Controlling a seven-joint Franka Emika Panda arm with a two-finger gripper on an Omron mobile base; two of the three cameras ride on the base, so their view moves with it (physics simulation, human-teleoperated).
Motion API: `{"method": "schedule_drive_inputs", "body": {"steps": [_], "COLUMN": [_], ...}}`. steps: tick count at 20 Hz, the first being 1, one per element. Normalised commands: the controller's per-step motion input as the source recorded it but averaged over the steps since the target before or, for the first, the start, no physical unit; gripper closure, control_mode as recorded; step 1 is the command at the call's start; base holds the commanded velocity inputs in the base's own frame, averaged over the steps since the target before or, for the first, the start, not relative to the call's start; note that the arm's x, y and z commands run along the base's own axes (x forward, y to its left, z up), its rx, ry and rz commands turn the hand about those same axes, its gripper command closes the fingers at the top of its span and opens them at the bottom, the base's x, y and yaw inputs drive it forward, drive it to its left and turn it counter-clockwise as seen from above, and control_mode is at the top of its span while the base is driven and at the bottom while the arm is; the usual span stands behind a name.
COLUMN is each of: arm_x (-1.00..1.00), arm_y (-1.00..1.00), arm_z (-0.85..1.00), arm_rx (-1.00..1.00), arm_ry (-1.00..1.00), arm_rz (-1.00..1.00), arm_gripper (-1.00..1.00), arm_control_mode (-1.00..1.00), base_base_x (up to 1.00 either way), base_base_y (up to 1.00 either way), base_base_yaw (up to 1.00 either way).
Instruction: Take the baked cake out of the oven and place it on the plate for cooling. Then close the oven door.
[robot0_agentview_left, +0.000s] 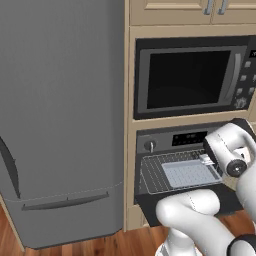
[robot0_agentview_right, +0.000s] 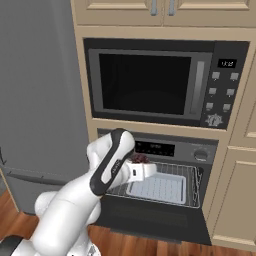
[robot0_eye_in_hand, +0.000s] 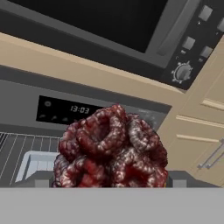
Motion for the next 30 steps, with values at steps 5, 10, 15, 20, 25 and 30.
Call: {"method": "schedule_drive_inputs", "body": {"steps": [5, 10, 15, 20, 25, 30], "arm_x": [-0.26, -0.23, -0.13, 0.0, 0.0, 0.0], "arm_y": [-0.18, -0.31, -0.14, 0.0, 0.0, 0.0], "arm_z": [0.34, 0.3, 0.1, 0.0, 0.0, 0.0], "arm_rx": [0.0, 0.0, 0.0, 0.0, 0.0, 0.0], "arm_ry": [0.09, 0.07, 0.04, 0.0, 0.0, 0.0], "arm_rz": [0.0, 0.0, 0.0, 0.0, 0.0, 0.0], "arm_gripper": [1.0, 1.0, 1.0, 1.0, 1.0, 1.0], "arm_control_mode": [-1.0, -1.0, 1.0, 1.0, 1.0, 1.0], "base_base_x": [0.0, 0.0, -0.17, -0.91, -0.83, -0.36], "base_base_y": [0.0, 0.0, -0.12, -0.65, -0.79, -0.2], "base_base_yaw": [0.0, 0.0, 0.0, -0.07, -0.36, -0.79]}}
